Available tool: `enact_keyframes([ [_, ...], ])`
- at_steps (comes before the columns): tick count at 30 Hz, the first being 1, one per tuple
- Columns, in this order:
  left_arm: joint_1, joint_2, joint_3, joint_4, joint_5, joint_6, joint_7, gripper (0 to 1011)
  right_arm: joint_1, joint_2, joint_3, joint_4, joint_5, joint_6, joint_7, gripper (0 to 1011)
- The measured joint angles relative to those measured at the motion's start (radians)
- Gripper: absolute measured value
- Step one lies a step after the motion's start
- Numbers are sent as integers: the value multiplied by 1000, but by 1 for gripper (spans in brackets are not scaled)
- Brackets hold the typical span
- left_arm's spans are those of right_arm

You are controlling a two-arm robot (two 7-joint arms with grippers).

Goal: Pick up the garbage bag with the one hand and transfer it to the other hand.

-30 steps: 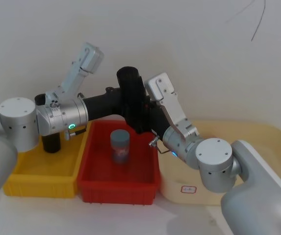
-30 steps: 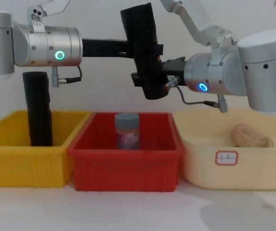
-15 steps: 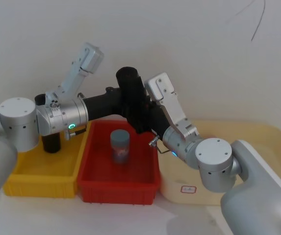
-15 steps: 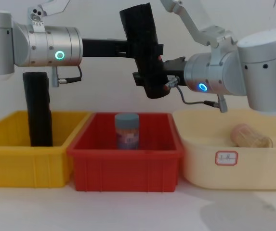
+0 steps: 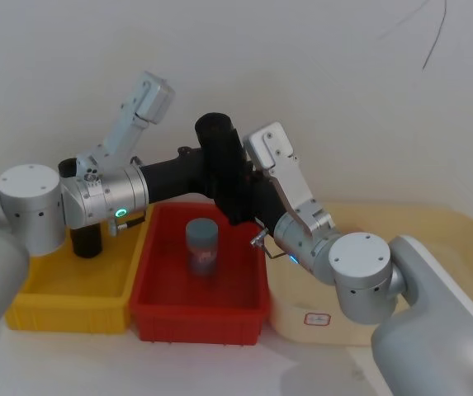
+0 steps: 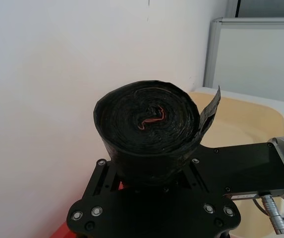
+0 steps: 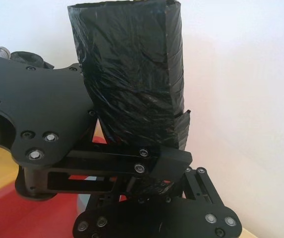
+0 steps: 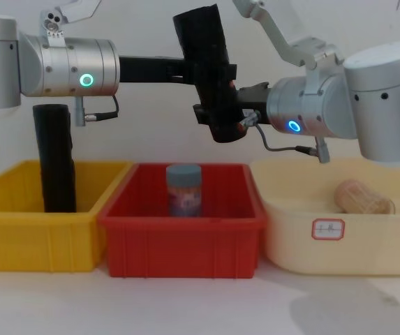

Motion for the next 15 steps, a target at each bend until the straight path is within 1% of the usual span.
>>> enact_keyframes([
  [8,0,0,0,0,0,0,0,436,0,0,0,0,0,0,0,510],
  [11,0,0,0,0,1,0,0,538,0,0,0,0,0,0,-1,507],
  [12,0,0,0,0,1,1,0,550,0,0,0,0,0,0,-1,507],
  [13,0,0,0,0,1,1,0,594,0,0,0,0,0,0,-1,506],
  [15,0,0,0,0,1,1,0,632,0,0,0,0,0,0,-1,507],
])
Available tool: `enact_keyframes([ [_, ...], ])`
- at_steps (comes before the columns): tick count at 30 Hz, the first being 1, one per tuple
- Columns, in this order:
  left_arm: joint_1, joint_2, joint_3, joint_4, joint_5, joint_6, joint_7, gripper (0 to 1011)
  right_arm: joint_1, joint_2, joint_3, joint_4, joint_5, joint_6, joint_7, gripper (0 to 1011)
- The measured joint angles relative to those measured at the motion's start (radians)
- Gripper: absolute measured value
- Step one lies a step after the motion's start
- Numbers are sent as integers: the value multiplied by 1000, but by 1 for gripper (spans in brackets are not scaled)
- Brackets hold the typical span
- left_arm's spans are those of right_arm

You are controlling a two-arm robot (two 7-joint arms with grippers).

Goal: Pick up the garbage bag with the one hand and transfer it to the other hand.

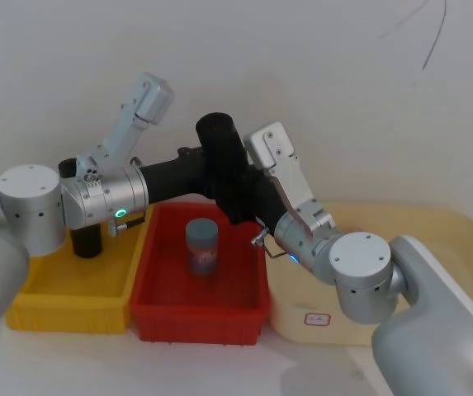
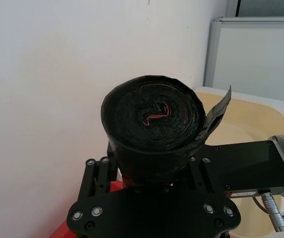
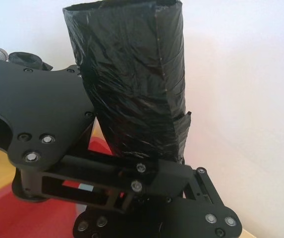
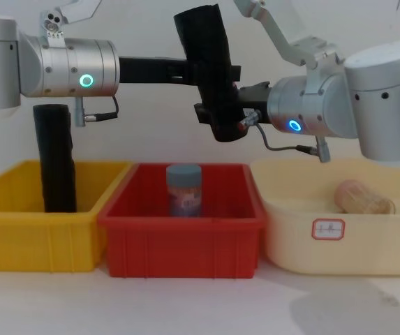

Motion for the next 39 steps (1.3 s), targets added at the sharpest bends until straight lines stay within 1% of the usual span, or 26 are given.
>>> enact_keyframes([
  [1,0,0,0,0,0,0,0,685,0,0,0,0,0,0,0,507],
  [7,0,0,0,0,0,0,0,837,-3,-2,8,-4,-6,5,-18,507],
  [9,0,0,0,0,0,0,0,905,-4,-2,12,-6,-8,8,-27,507],
  [10,0,0,0,0,0,0,0,917,-5,-3,16,-8,-11,13,-36,507],
  [11,0,0,0,0,0,0,0,962,-5,-3,18,-9,-12,14,-41,507],
  [13,0,0,0,0,0,0,0,1001,-6,-3,25,-13,-17,22,-58,506],
  [16,0,0,0,0,0,0,0,1001,-7,-3,31,-16,-22,28,-74,507],
  [22,0,0,0,0,0,0,0,1001,-8,0,55,-26,-39,56,-126,507],
  [31,0,0,0,0,-1,-1,0,1001,-17,12,95,-55,-66,121,-202,506],
  [34,0,0,0,0,-1,-1,0,1001,-30,21,111,-79,-75,154,-226,506],
  [35,0,0,0,0,-1,-1,0,1001,-43,27,121,-103,-78,174,-235,506],
  [38,0,0,0,0,-1,-1,0,1001,-65,38,135,-142,-82,210,-246,506],
  [39,0,0,0,0,-1,-1,0,1001,-83,44,143,-171,-83,233,-250,506],
])
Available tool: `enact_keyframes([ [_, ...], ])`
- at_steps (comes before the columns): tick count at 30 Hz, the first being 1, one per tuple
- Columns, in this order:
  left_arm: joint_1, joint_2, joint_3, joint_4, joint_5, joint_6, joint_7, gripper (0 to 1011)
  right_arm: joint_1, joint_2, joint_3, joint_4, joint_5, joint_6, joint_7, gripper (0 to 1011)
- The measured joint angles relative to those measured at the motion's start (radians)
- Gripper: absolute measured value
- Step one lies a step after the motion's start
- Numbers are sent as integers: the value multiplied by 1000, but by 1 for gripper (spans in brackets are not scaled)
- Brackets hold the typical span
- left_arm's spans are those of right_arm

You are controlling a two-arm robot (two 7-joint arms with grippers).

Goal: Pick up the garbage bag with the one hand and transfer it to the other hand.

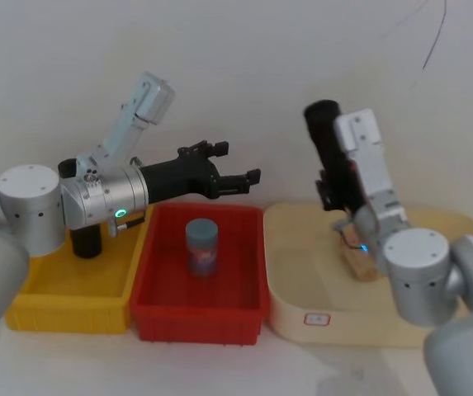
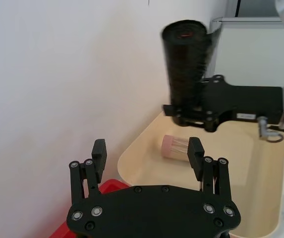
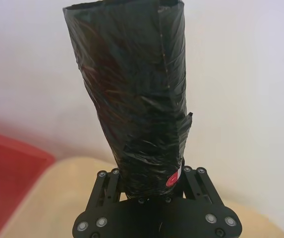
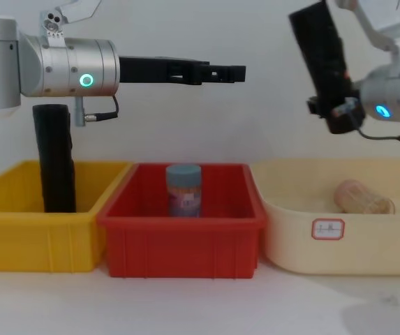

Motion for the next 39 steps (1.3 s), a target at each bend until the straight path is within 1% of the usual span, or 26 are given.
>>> enact_keyframes([
  [1,0,0,0,0,0,0,0,1001,-9,3,4,-14,0,11,-2,506],
  [2,0,0,0,0,0,0,0,1001,-29,10,14,-47,0,32,-3,506],
  [4,0,0,0,0,0,0,0,1001,-46,16,23,-73,0,55,-4,506],
  [5,0,0,0,0,0,0,0,1001,-64,23,32,-99,1,72,-4,506],
  [8,0,0,0,0,0,0,0,1001,-84,29,42,-129,3,95,-4,512],
  [10,0,0,0,0,0,0,0,1001,-100,35,50,-156,5,113,-4,579],
  [12,0,0,0,0,0,0,0,1001,-111,39,56,-171,7,125,-4,612],
  [16,0,0,0,0,0,0,0,1001,-134,47,68,-206,10,150,-3,741],
  [17,0,0,0,0,0,0,0,1001,-137,48,70,-211,10,153,-3,759],
  [19,0,0,0,0,0,0,0,1001,-146,51,74,-223,11,162,-2,829],
  [20,0,0,0,0,0,0,0,1001,-148,52,75,-227,11,165,-2,842],
  [21,0,0,0,0,0,0,0,1001,-151,53,76,-231,12,167,-2,890],
  [26,0,0,0,0,0,0,0,1001,-163,57,82,-249,14,182,-1,996],
  [39,0,0,0,0,0,0,0,1001,-179,63,91,-273,16,199,0,1001],
])
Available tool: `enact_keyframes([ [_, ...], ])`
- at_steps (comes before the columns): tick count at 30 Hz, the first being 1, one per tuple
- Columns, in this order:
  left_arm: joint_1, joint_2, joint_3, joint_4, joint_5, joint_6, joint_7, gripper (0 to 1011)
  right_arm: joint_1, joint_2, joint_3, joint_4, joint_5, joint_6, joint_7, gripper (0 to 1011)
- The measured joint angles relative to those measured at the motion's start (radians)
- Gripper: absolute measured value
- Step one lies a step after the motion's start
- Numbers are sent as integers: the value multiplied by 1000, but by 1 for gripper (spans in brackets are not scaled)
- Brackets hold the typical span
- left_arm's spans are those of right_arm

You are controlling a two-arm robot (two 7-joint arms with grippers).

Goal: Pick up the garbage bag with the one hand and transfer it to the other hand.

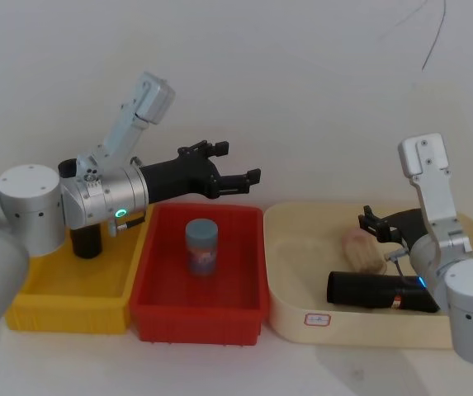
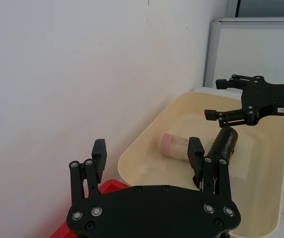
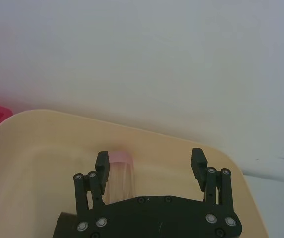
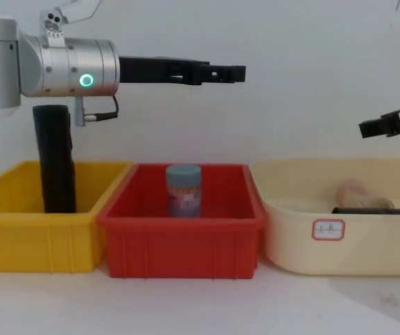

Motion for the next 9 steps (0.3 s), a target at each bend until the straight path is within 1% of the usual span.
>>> enact_keyframes([
  [9,0,0,0,0,0,0,0,1001,-4,1,2,-7,1,5,0,1001],
])
